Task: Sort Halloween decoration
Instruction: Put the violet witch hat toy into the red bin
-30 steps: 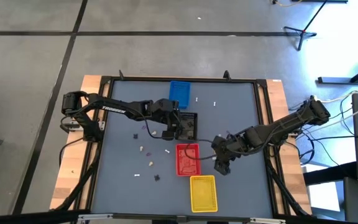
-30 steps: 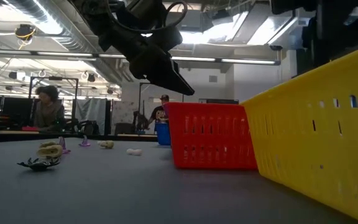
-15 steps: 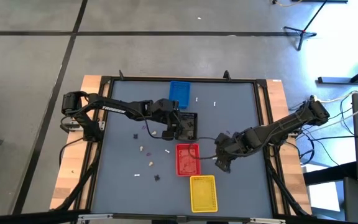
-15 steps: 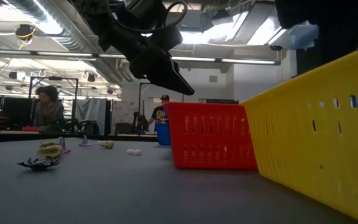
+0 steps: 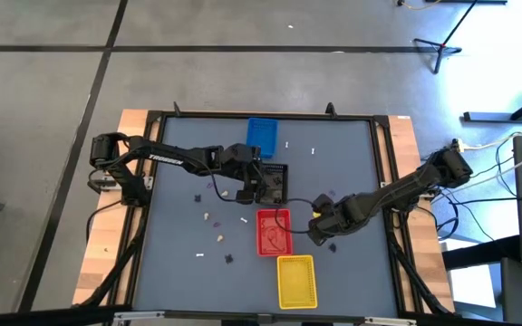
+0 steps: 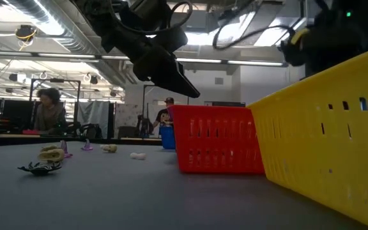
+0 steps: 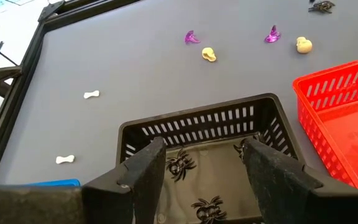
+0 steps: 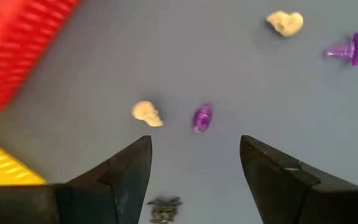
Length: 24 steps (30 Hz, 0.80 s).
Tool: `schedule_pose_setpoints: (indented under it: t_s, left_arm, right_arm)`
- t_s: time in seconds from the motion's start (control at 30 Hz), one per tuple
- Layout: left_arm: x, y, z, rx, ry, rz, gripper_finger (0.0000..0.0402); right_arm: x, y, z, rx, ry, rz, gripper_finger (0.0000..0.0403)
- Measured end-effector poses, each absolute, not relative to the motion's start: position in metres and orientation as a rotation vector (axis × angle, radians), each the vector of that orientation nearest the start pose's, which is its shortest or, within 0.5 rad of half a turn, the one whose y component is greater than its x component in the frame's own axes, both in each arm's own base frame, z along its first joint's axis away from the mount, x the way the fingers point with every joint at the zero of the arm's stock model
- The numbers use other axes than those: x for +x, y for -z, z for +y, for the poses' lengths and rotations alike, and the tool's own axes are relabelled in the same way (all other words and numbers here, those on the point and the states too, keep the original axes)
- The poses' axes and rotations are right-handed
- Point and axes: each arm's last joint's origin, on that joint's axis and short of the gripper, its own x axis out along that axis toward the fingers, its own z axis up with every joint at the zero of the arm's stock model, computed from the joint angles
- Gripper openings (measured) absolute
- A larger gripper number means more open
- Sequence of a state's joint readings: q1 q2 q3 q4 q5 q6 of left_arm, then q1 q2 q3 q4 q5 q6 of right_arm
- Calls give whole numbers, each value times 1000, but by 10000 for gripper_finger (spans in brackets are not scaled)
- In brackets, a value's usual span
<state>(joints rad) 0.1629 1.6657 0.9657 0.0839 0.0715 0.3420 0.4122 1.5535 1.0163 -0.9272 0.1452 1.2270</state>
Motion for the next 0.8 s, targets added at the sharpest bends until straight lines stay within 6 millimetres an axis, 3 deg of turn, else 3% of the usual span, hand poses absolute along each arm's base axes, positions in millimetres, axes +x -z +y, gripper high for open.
schedule_pose_setpoints:
  t_s: [0.33, 0.8]
  left_arm:
    - [346, -199, 55, 259, 17, 620, 208]
    - [346, -198, 55, 259, 17, 620, 208]
  right_arm:
    - [254, -168, 106, 551, 701, 1361, 241]
    - [261, -149, 109, 524, 722, 1389, 241]
